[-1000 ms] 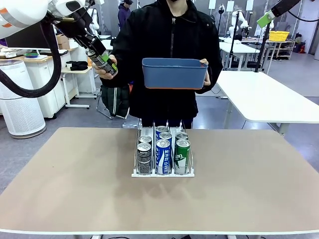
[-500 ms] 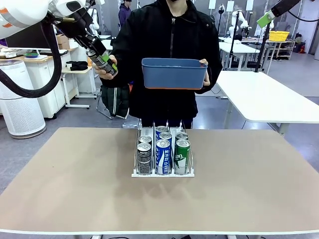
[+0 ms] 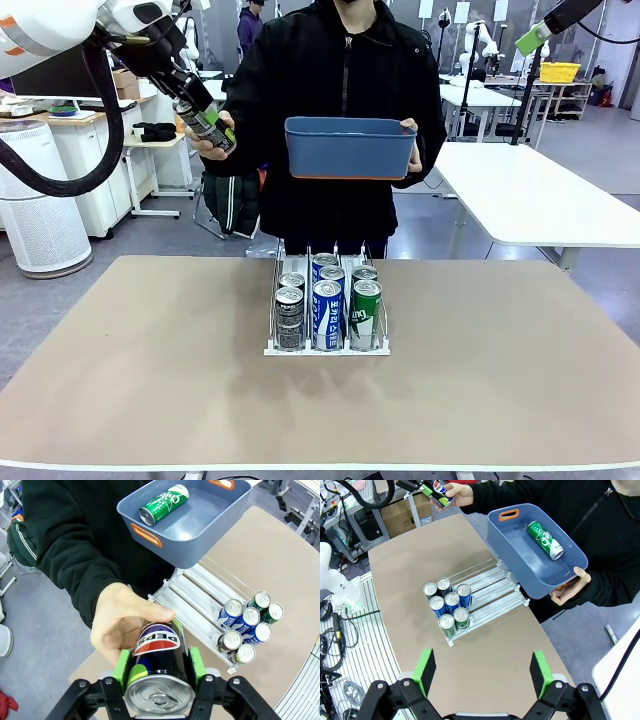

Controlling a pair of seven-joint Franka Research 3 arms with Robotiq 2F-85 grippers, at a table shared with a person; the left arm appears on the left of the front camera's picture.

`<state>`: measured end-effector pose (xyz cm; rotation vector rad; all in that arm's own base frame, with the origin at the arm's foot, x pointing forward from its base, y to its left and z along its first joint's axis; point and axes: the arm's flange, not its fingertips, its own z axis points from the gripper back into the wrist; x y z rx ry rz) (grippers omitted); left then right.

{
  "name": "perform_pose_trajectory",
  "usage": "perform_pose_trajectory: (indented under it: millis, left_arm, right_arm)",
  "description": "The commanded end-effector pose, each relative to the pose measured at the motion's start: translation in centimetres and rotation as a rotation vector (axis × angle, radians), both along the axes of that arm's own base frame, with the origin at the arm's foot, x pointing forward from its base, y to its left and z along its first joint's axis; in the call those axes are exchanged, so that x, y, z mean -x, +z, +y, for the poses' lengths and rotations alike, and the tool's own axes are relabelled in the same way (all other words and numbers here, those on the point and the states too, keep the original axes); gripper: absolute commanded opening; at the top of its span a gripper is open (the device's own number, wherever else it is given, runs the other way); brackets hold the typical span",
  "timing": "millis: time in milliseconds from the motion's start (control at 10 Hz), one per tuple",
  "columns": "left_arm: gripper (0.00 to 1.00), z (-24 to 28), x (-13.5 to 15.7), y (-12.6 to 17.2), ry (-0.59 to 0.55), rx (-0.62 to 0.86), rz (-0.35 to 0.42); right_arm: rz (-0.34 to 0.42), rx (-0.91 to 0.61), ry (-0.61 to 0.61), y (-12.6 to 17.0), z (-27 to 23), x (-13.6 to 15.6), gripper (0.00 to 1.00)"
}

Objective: Fill the beverage cans into the dispenser.
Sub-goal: Place the picked Pepsi coke in the line of the Automatic Can Dispenser with the same cans.

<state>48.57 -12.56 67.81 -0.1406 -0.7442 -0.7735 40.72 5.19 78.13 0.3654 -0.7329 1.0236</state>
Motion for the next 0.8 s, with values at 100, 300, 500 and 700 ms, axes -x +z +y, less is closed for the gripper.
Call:
perform_pose_trajectory:
  millis: [100,300,500,700]
  left_arm:
    - [0.17,0.15,0.02,0.06,-0.001,-0.003,-0.004]
    - [0.17,0.15,0.02,0.06,-0.001,-0.003,-0.004]
    - [0.17,0.15,0.02,0.06,-0.001,-0.003,-0.004]
    - [0.17,0.15,0.02,0.06,-0.001,-0.003,-0.004]
  right_arm:
    - [0.004,-0.009,0.005,-0.06,0.06,-0.03,1.00]
    - [0.004,-0.009,0.005,-0.06,0.06,-0.03,1.00]
    - [0.004,-0.009,0.005,-0.06,0.06,-0.03,1.00]
    - [0.004,-0.009,0.005,-0.06,0.06,-0.03,1.00]
